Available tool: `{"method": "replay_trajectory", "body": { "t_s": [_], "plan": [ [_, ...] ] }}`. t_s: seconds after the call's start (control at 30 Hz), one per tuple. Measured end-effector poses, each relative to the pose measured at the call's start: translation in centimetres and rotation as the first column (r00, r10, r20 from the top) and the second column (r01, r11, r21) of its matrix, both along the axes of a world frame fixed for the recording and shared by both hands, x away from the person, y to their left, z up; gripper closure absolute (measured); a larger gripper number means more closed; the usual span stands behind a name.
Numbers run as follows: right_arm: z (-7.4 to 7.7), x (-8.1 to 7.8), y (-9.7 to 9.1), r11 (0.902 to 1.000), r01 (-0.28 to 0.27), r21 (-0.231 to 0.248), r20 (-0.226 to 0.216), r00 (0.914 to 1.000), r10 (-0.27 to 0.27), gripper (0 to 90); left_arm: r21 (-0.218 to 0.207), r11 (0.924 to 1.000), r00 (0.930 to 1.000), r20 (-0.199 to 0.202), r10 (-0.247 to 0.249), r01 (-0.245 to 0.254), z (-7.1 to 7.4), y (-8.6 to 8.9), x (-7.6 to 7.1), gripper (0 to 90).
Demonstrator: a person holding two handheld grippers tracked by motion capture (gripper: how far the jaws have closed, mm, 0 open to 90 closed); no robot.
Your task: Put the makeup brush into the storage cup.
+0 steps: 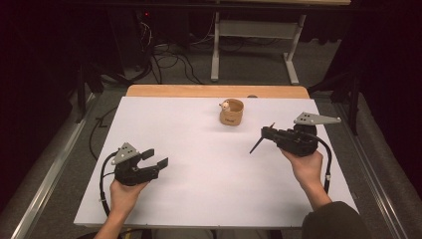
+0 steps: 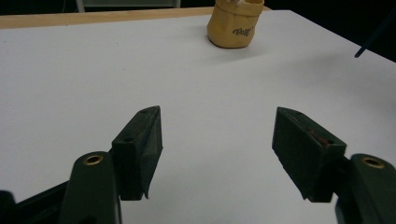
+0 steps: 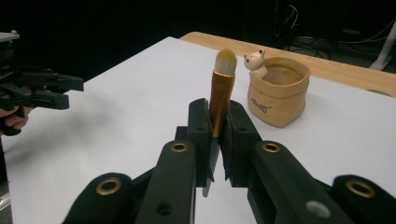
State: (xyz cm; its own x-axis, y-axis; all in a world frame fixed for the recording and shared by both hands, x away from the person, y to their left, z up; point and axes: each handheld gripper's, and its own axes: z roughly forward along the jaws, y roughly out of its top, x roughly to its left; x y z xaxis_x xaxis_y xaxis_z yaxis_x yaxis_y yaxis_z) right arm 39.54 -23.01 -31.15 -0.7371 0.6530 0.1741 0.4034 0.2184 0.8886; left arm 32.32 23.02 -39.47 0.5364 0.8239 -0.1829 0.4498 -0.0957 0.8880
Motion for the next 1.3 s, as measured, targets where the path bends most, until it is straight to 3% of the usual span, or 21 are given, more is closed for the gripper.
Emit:
{"method": "replay_trajectory", "body": {
  "t_s": [0.33, 1.3],
  "plan": [
    [0.3, 1.7, 0.8, 0.9995, 0.026, -0.020, 0.001, 0.9997, -0.026, 85.0, -0.002, 1.0000, 1.0000, 0.000, -0.001, 0.001, 0.0, 0.0, 0.0, 33.7],
    [1.2, 4.2, 2.1, 0.9953, 0.067, -0.070, -0.006, 0.9977, -0.067, 84.9, 0.001, 1.0000, 1.0000, -0.004, -0.005, 0.005, 0.0, -0.1, 0.0, 33.8]
  ]
}}
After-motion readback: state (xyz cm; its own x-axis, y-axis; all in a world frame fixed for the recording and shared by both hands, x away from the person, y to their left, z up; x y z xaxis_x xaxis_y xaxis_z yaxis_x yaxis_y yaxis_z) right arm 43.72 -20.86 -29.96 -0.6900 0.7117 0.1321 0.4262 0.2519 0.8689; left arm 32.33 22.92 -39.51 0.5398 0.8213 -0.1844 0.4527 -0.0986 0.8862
